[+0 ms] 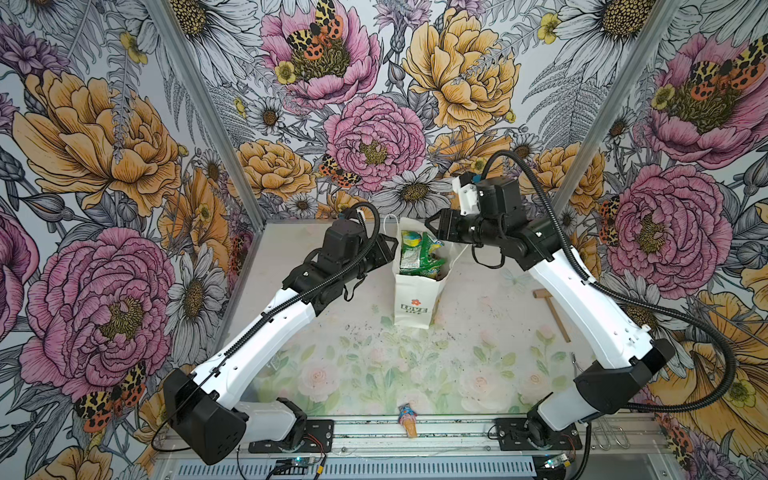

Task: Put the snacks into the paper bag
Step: 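Open the right gripper and withdraw it while the left gripper releases the bag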

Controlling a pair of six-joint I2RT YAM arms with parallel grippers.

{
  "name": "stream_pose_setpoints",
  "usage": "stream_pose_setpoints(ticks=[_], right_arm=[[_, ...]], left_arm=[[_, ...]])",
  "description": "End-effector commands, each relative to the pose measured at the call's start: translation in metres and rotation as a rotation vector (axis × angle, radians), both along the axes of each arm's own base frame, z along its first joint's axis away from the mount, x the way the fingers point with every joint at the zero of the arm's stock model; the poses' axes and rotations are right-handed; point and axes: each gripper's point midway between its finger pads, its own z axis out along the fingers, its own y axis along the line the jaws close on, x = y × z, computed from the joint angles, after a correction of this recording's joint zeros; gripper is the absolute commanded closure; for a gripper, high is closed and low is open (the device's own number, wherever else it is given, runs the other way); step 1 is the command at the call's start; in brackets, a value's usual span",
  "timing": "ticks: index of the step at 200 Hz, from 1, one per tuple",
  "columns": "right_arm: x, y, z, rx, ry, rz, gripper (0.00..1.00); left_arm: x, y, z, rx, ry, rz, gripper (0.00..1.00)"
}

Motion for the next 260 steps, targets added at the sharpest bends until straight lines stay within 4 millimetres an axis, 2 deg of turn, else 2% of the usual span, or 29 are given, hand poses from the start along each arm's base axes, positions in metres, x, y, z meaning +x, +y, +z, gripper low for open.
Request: stream_pose_setpoints(ticks=[1,22,43,58,76,96,121,142,183,219,238,260], right_arm=[[-0.020,-0.023,0.030,-0.034,-0.094,-0.007,0.44],[-0.022,-0.064,0.030,-0.120,-0.129,-0.102,0.43],[-0.018,-0.116,0.015,-0.171,-0.115,-0.219,0.42],[-0.015,-0.155,-0.006,-0.254,-0.093,-0.329,0.42],[-0.012,-0.193,-0.034,-0.367,-0.065,-0.414,0.38],[-0.008,-0.219,-0.066,-0.428,-0.025,-0.461,0.34],[-0.001,-0.231,-0.100,-0.408,-0.011,-0.478,0.33],[0.003,-0.232,-0.122,-0.410,-0.040,-0.467,0.31],[0.008,-0.230,-0.162,-0.420,-0.095,-0.421,0.25],[0.018,-0.240,-0.203,-0.413,-0.085,-0.438,0.23],[0.024,-0.252,-0.222,-0.415,-0.084,-0.481,0.22],[0.028,-0.254,-0.239,-0.399,-0.106,-0.484,0.22]], left_arm=[[-0.013,0.018,0.029,0.018,-0.071,0.025,0.01],[-0.025,0.034,0.044,0.056,-0.134,0.042,0.01],[-0.038,0.056,0.054,0.109,-0.204,0.083,0.01],[-0.045,0.084,0.055,0.161,-0.253,0.168,0.01],[-0.054,0.123,0.051,0.239,-0.301,0.295,0.01],[-0.066,0.161,0.042,0.315,-0.337,0.410,0.01],[-0.079,0.193,0.025,0.383,-0.365,0.491,0.01],[-0.086,0.212,0.006,0.402,-0.382,0.545,0.01],[-0.085,0.231,-0.033,0.453,-0.427,0.594,0.01],[-0.076,0.241,-0.067,0.510,-0.386,0.608,0.01],[-0.077,0.247,-0.078,0.522,-0.370,0.631,0.01],[-0.082,0.258,-0.086,0.531,-0.364,0.680,0.01]])
